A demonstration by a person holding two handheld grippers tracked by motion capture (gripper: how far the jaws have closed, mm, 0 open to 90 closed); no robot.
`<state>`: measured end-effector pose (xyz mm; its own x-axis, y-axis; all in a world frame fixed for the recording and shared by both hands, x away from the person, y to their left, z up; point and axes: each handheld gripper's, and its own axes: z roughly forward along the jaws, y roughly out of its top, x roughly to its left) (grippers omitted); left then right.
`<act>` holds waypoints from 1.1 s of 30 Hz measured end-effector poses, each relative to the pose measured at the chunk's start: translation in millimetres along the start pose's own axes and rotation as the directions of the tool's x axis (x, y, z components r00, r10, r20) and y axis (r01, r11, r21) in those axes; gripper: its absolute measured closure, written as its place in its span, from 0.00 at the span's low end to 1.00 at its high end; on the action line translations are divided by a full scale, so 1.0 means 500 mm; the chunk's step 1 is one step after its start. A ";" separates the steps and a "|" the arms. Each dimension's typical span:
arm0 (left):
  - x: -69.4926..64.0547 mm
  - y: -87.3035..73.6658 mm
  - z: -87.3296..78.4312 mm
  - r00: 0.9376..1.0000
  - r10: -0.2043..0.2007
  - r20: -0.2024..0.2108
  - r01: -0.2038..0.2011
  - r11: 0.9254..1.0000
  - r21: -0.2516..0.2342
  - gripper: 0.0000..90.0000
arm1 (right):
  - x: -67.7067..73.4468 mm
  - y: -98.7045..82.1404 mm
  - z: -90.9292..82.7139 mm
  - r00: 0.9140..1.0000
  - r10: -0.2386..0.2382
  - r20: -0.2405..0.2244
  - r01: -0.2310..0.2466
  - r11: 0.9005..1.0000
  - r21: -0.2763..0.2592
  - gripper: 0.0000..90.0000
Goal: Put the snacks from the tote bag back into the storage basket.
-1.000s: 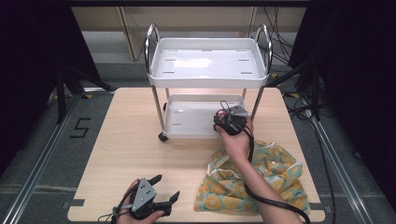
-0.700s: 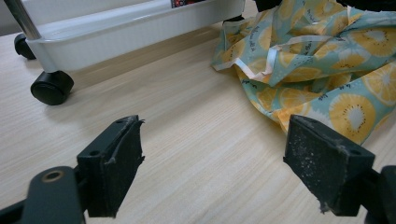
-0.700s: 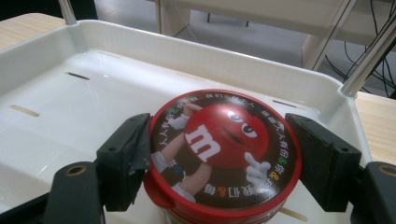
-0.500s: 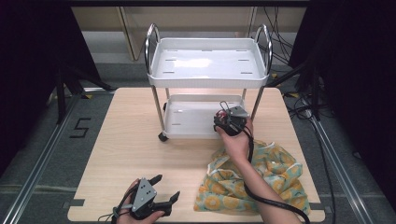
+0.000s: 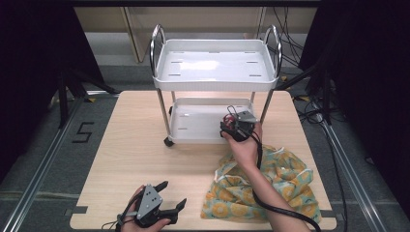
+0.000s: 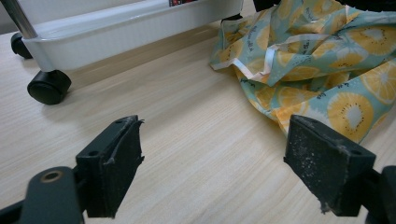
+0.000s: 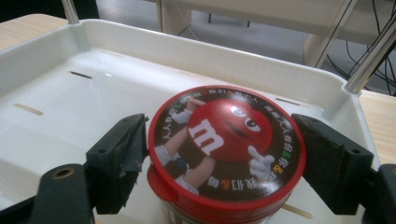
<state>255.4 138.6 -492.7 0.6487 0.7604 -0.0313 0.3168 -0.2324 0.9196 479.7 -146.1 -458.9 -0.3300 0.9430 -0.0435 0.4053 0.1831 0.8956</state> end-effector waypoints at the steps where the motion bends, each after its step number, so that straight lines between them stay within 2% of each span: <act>1: 0.001 -0.001 0.002 1.000 0.006 0.006 -0.006 1.000 -0.012 0.20 | -0.001 0.000 0.000 1.000 -0.005 -0.001 0.005 1.000 -0.002 0.23; 2: 0.004 0.001 0.002 1.000 0.030 0.010 -0.029 0.999 -0.012 0.20 | -0.001 0.000 -0.003 1.000 -0.009 -0.002 0.009 1.000 0.011 0.23; 3: 0.004 0.001 0.002 1.000 0.028 0.010 -0.028 1.000 -0.013 0.20 | -0.003 -0.001 -0.004 0.999 -0.033 0.006 0.033 0.999 0.011 0.22; 4: 0.003 0.002 0.000 1.000 0.028 0.003 -0.028 1.000 0.003 0.20 | -0.002 -0.002 -0.003 0.999 -0.033 0.012 0.033 0.999 -0.002 0.22; 5: 0.003 0.001 0.002 0.999 0.030 0.011 -0.030 0.999 -0.012 0.20 | -0.001 -0.001 -0.005 0.999 -0.036 0.012 0.036 0.999 -0.003 0.22; 6: 0.003 0.001 0.002 1.000 0.030 0.010 -0.029 1.000 -0.011 0.20 | 0.002 0.000 -0.008 0.999 -0.033 0.016 0.033 0.999 0.000 0.21; 7: 0.000 0.000 0.002 1.000 0.001 0.005 -0.001 1.000 -0.009 0.20 | 0.002 0.000 -0.011 0.999 -0.037 0.021 0.037 0.999 -0.009 0.21; 8: -0.001 0.000 0.000 1.000 0.004 0.002 -0.004 1.000 0.000 0.20 | 0.003 0.001 -0.013 0.999 -0.041 0.022 0.041 0.999 -0.015 0.21; 9: -0.001 0.000 0.000 1.000 0.003 0.002 -0.003 1.000 -0.002 0.20 | 0.006 0.002 -0.017 0.999 -0.024 0.021 0.024 1.000 -0.003 0.21; 10: -0.001 0.000 0.000 1.000 0.004 0.002 -0.004 1.000 -0.001 0.20 | 0.004 0.003 -0.019 0.999 -0.039 0.024 0.039 0.999 -0.010 0.20; 13: -0.001 -0.001 0.003 1.000 0.007 0.007 -0.007 1.000 -0.014 0.20 | 0.009 0.006 -0.034 1.000 -0.018 0.014 0.018 1.000 -0.003 0.21; 14: -0.001 0.000 0.003 1.000 0.006 0.006 -0.006 1.000 -0.012 0.20 | 0.009 0.007 -0.036 1.000 -0.028 0.011 0.028 1.000 0.004 0.21; 15: 0.002 0.001 0.003 1.000 0.028 0.010 -0.027 1.000 -0.013 0.20 | 0.006 0.009 -0.040 0.998 -0.060 0.020 0.061 0.998 -0.001 0.21; 16: 0.001 0.001 0.003 1.000 0.025 0.010 -0.025 1.000 -0.013 0.20 | 0.007 0.010 -0.045 0.999 -0.049 0.007 0.049 0.999 0.001 0.21; 17: 0.001 0.001 0.002 1.000 0.022 0.007 -0.022 1.000 -0.009 0.20 | 0.007 0.010 -0.047 0.998 -0.059 0.006 0.059 0.998 -0.004 0.21; 18: -0.002 0.001 0.001 1.000 0.005 0.000 -0.005 1.000 -0.008 0.20 | 0.008 0.011 -0.052 0.998 -0.059 0.001 0.059 0.998 0.001 0.21; 19: -0.002 0.001 0.001 1.000 0.004 0.000 -0.004 1.000 -0.005 0.20 | 0.009 0.012 -0.056 0.998 -0.068 0.000 0.068 0.998 0.002 0.21; 20: 0.001 0.002 0.001 1.000 0.026 0.006 -0.026 1.000 -0.007 0.20 | 0.010 0.011 -0.056 0.998 -0.065 0.004 0.065 0.998 -0.007 0.21; 21: 0.001 0.001 0.000 1.000 0.021 0.003 -0.021 1.000 -0.001 0.20 | 0.008 0.013 -0.061 0.997 -0.080 0.002 0.080 0.997 -0.004 0.21; 22: 0.000 0.000 0.002 1.000 0.002 0.006 -0.002 1.000 -0.008 0.20 | 0.009 0.014 -0.063 0.997 -0.079 0.003 0.079 0.997 -0.005 0.20; 25: 0.000 0.000 0.003 1.000 0.001 0.005 -0.001 1.000 -0.015 0.20 | 0.011 0.016 -0.074 0.998 -0.065 -0.011 0.065 0.998 0.001 0.20; 26: 0.001 0.000 0.002 1.000 0.014 0.005 -0.014 1.000 -0.011 0.20 | 0.009 0.016 -0.077 0.997 -0.080 -0.002 0.080 0.997 0.008 0.20; 27: 0.003 0.001 0.002 0.999 0.032 0.009 -0.032 0.999 -0.003 0.20 | 0.008 0.016 -0.084 0.998 -0.067 -0.015 0.067 0.998 0.014 0.20; 28: 0.000 -0.001 0.004 1.000 0.001 0.005 -0.001 1.000 -0.011 0.20 | 0.007 0.016 -0.086 0.998 -0.069 -0.014 0.069 0.998 0.014 0.20; 29: 0.000 0.000 0.004 1.000 0.004 0.004 -0.004 1.000 -0.011 0.20 | 0.008 0.014 -0.091 0.999 -0.046 -0.014 0.046 0.999 0.023 0.20; 30: -0.001 0.000 0.004 1.000 0.000 0.004 0.000 1.000 -0.012 0.20 | 0.006 0.013 -0.092 0.999 -0.047 -0.019 0.048 0.999 0.019 0.20; 31: -0.002 -0.001 0.004 1.000 -0.001 0.004 0.002 1.000 -0.014 0.20 | 0.008 0.012 -0.095 1.000 -0.028 -0.012 0.029 0.999 0.024 0.20; 32: 0.000 0.000 0.003 1.000 0.017 0.007 -0.017 1.000 -0.013 0.20 | 0.002 0.012 -0.096 0.998 -0.053 -0.023 0.053 0.998 0.022 0.20; 33: 0.002 0.001 0.004 0.999 0.032 0.010 -0.031 0.999 -0.014 0.20 | 0.003 0.010 -0.101 0.999 -0.039 -0.025 0.040 0.999 0.027 0.20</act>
<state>257.4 138.1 -493.1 0.6651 0.7468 -0.0061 0.2868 -0.2479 0.9253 438.5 -157.8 -432.1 -0.3671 0.9278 -0.0672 0.4146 0.2278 0.8810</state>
